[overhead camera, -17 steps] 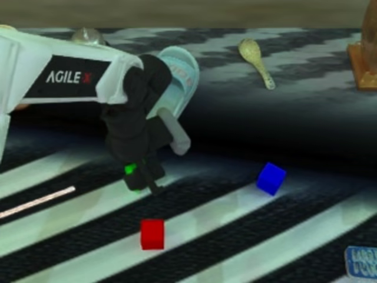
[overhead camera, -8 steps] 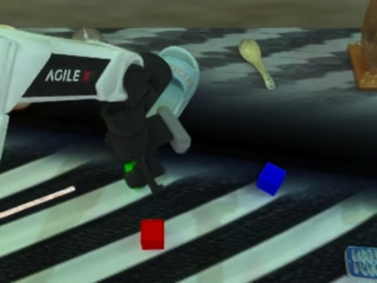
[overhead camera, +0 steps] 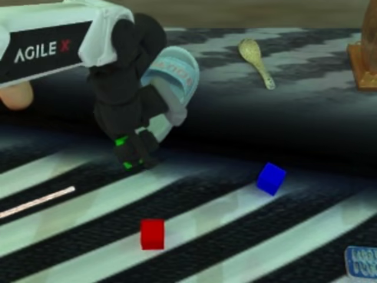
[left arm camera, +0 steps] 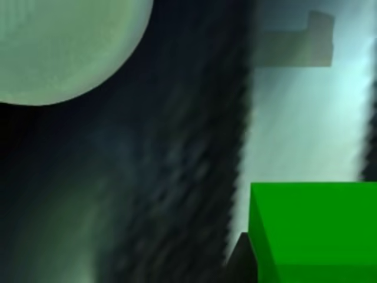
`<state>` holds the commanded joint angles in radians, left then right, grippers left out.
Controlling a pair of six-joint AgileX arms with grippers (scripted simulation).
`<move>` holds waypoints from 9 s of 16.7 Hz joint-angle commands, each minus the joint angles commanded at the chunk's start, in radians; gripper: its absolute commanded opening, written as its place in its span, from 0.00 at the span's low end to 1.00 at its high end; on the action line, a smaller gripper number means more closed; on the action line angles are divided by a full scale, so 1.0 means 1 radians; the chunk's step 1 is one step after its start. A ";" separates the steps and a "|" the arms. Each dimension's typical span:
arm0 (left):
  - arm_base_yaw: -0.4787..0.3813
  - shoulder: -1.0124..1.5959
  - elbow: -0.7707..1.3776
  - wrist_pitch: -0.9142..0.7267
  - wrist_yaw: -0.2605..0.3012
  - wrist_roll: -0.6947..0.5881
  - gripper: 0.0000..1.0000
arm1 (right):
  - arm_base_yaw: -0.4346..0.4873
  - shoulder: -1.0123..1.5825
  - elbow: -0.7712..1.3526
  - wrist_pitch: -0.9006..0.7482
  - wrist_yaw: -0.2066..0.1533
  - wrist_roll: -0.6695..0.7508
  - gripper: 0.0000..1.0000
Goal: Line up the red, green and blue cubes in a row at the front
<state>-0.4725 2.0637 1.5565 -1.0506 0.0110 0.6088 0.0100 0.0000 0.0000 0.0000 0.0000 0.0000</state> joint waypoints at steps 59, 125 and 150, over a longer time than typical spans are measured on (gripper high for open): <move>-0.383 -0.021 -0.153 0.132 0.003 0.118 1.00 | 0.000 0.000 0.000 0.000 0.000 0.000 1.00; 0.493 -2.064 -1.556 1.051 -0.011 -0.609 1.00 | 0.503 2.195 1.435 -0.810 0.003 -0.450 0.40; 0.493 -2.064 -1.556 1.051 -0.011 -0.609 1.00 | 0.511 2.075 1.579 -1.060 -0.005 -0.446 0.00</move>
<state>0.0200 0.0000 0.0000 0.0000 0.0000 0.0000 0.5209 2.0751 1.5788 -1.0602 -0.0048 -0.4461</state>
